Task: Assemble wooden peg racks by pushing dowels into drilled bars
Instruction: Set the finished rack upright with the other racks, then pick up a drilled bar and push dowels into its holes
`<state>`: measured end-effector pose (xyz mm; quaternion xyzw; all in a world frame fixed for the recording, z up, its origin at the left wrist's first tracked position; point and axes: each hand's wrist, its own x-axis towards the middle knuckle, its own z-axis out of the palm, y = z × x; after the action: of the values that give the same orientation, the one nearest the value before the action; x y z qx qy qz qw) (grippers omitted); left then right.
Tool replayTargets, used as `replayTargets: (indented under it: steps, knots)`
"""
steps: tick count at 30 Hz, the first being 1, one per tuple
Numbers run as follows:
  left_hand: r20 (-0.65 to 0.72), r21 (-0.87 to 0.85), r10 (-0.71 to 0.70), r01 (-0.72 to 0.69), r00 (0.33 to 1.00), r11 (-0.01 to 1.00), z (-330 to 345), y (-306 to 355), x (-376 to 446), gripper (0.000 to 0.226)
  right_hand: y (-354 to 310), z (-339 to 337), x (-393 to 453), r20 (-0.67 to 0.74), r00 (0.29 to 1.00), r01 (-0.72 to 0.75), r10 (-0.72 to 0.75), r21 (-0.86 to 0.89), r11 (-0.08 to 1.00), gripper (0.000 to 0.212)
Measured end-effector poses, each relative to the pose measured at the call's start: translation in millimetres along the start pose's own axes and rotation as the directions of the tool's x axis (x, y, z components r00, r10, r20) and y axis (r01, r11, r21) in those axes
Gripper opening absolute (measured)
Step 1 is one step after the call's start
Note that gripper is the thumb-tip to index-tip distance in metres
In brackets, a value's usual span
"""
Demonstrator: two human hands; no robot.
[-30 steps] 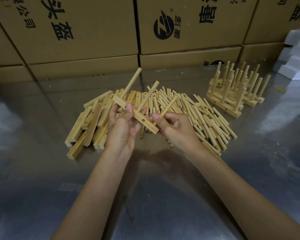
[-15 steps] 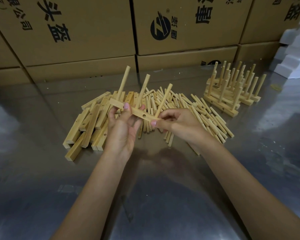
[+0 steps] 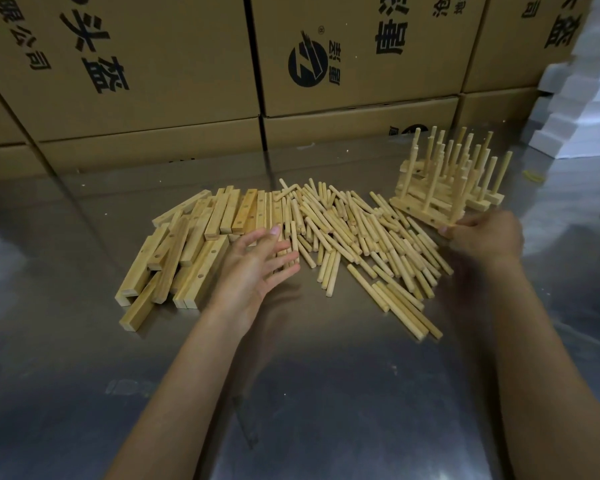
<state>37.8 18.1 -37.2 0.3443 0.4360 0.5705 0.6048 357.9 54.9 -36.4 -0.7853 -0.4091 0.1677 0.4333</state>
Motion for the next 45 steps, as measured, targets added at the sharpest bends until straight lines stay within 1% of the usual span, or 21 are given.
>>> replayTargets:
  steps: [3, 7, 9, 11, 20, 23, 25, 27, 28, 29, 31, 32, 33, 34, 36, 37, 38, 40, 42, 43, 45]
  knots:
    - [-0.005, 0.016, -0.007, 0.007, 1.0, 1.0, -1, 1, 0, 0.038, 4, 8, 4, 0.005, 0.998, -0.058, 0.058, -0.03, 0.998, 0.024]
    - [-0.019, 0.005, -0.015, 0.015, 1.0, 1.0, -2, 2, 0, 0.024, 8, 16, 9, -0.051, 0.994, -0.101, 0.099, -0.039, 0.994, 0.022]
    - [-0.034, 0.01, -0.021, 0.021, 0.999, 1.0, -2, 3, 0, 0.02, 10, 21, 11, -0.077, 0.993, -0.098, 0.093, -0.061, 0.993, 0.017]
    - [-0.044, 0.016, -0.024, 0.024, 0.999, 1.0, -2, 2, 0, 0.017, 9, 25, 12, -0.1, 0.992, -0.088, 0.08, -0.086, 0.992, 0.021]
    - [-0.072, 0.046, -0.01, 0.013, 0.997, 0.999, -3, 2, 0, 0.02, 7, 37, 8, -0.204, 0.979, -0.04, 0.018, -0.104, 0.994, 0.022]
    - [-0.138, 0.142, 0.061, -0.041, 0.989, 0.989, -3, 3, 1, 0.019, 7, 35, 9, -0.162, 0.987, -0.022, 0.003, -0.114, 0.993, 0.025]
    - [-0.17, 0.279, 0.138, -0.086, 0.976, 0.956, -4, 3, 1, 0.018, 7, 31, 9, -0.112, 0.994, -0.028, 0.017, -0.098, 0.995, 0.024]
    - [-0.165, 0.487, 0.261, -0.151, 0.951, 0.86, -9, 4, 3, 0.021, 6, 28, 6, -0.086, 0.996, -0.039, 0.033, -0.065, 0.997, 0.025]
    - [-0.147, 0.614, 0.345, -0.188, 0.927, 0.767, -13, 4, 4, 0.022, 5, 26, 4, -0.093, 0.995, -0.031, 0.026, -0.053, 0.998, 0.023]
    - [-0.117, 0.744, 0.432, -0.209, 0.894, 0.634, -17, 5, 4, 0.023, 3, 25, 2, -0.104, 0.995, -0.016, 0.01, -0.056, 0.998, 0.018]
    - [-0.024, 0.941, 0.576, -0.176, 0.817, 0.289, -29, 7, 5, 0.026, -4, 23, -3, -0.097, 0.995, 0.026, -0.033, -0.068, 0.997, 0.018]
    - [0.02, 0.985, 0.592, -0.118, 0.805, 0.127, -35, 8, 7, 0.027, -9, 24, -7, -0.078, 0.995, 0.057, -0.062, -0.057, 0.997, 0.022]
    - [0.039, 0.999, 0.564, -0.044, 0.825, -0.005, -39, 9, 7, 0.027, -15, 25, -12, -0.047, 0.994, 0.092, -0.094, -0.041, 0.995, 0.025]
    - [0.033, 0.994, 0.512, 0.024, 0.858, -0.105, -42, 9, 7, 0.027, -21, 27, -18, -0.01, 0.991, 0.131, -0.131, -0.028, 0.991, 0.025]
    - [0.014, 0.972, 0.429, 0.088, 0.903, -0.218, -45, 9, 7, 0.028, -32, 36, -31, 0.06, 0.977, 0.207, -0.205, -0.029, 0.978, 0.018]
    - [0.018, 0.969, 0.416, 0.086, 0.909, -0.231, -44, 10, 6, 0.027, -36, 40, -38, 0.086, 0.967, 0.242, -0.239, -0.033, 0.97, 0.015]
    - [0.029, 0.977, 0.421, 0.063, 0.906, -0.203, -44, 11, 6, 0.026, -39, 45, -45, 0.107, 0.957, 0.275, -0.271, -0.03, 0.961, 0.012]
    - [0.052, 0.997, 0.459, -0.022, 0.887, -0.07, -43, 14, 6, 0.024, -45, 53, -55, 0.143, 0.934, 0.333, -0.328, -0.008, 0.943, 0.011]
    - [0.037, 0.994, 0.468, -0.081, 0.883, 0.075, -41, 17, 4, 0.033, -49, 60, -63, 0.171, 0.91, 0.381, -0.378, 0.016, 0.925, 0.016]
    - [0.007, 0.99, 0.459, -0.071, 0.888, 0.122, -40, 17, 3, 0.039, -50, 63, -66, 0.182, 0.898, 0.402, -0.4, 0.026, 0.915, 0.018]
    - [-0.074, 0.993, 0.436, 0.024, 0.897, 0.118, -39, 16, 4, 0.041, -53, 67, -73, 0.205, 0.878, 0.434, -0.433, 0.043, 0.9, 0.019]
